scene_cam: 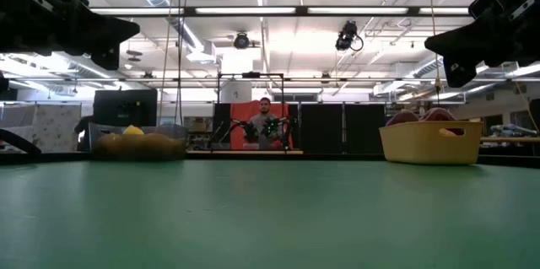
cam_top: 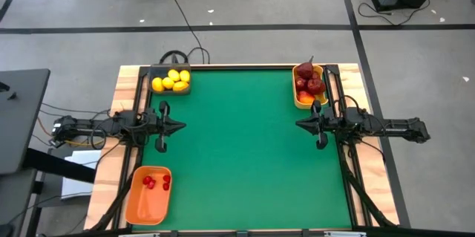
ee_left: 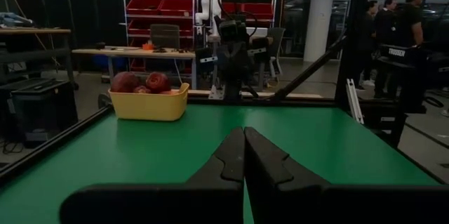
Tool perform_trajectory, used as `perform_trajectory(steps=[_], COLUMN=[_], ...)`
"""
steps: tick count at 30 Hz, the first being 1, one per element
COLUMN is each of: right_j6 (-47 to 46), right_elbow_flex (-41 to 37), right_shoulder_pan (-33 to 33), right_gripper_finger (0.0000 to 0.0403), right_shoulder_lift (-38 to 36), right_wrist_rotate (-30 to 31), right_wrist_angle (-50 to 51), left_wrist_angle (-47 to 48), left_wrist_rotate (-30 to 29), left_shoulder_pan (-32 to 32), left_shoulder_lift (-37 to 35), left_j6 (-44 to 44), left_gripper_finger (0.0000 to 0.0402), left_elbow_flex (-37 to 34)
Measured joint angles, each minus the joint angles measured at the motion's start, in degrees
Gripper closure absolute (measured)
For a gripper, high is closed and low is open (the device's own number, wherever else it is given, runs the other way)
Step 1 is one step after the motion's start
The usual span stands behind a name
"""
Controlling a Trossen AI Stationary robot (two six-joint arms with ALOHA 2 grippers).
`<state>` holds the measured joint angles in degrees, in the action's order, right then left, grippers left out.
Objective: Sort produce into baskets
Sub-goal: Return to Home Position
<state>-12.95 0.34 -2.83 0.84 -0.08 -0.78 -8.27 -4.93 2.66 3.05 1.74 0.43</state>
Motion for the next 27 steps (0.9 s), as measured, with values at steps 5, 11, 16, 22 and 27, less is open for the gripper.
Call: perform_trajectory(steps=[5, 11, 16, 22, 27], right_j6=[0.0, 0.0, 0.0, 0.0, 0.0], right_elbow_flex=[0.0, 0.0, 0.0, 0.0, 0.0], right_shoulder_pan=[0.0, 0.0, 0.0, 0.0, 0.0], right_gripper_finger=[0.0373, 0.0373, 0.0373, 0.0373, 0.0373], right_shoulder_lift=[0.0, 0.0, 0.0, 0.0, 0.0], right_wrist_rotate=[0.0, 0.0, 0.0, 0.2, 0.3], right_wrist_angle=[0.0, 0.0, 0.0, -0.5, -1.1], left_wrist_angle=[0.0, 0.0, -0.3, -6.3, -7.7], left_wrist_rotate=[0.0, 0.0, 0.7, -1.0, -1.0], left_shoulder_pan=[0.0, 0.0, -0.3, -1.1, -1.1], left_shoulder_lift=[0.0, 0.0, 0.0, -0.1, 0.0], left_j6=[0.0, 0.0, 0.0, 0.1, 0.1], left_gripper_finger=[0.0394, 0.0394, 0.0394, 0.0394, 0.0394], left_elbow_flex=[0.0, 0.0, 0.0, 0.0, 0.0])
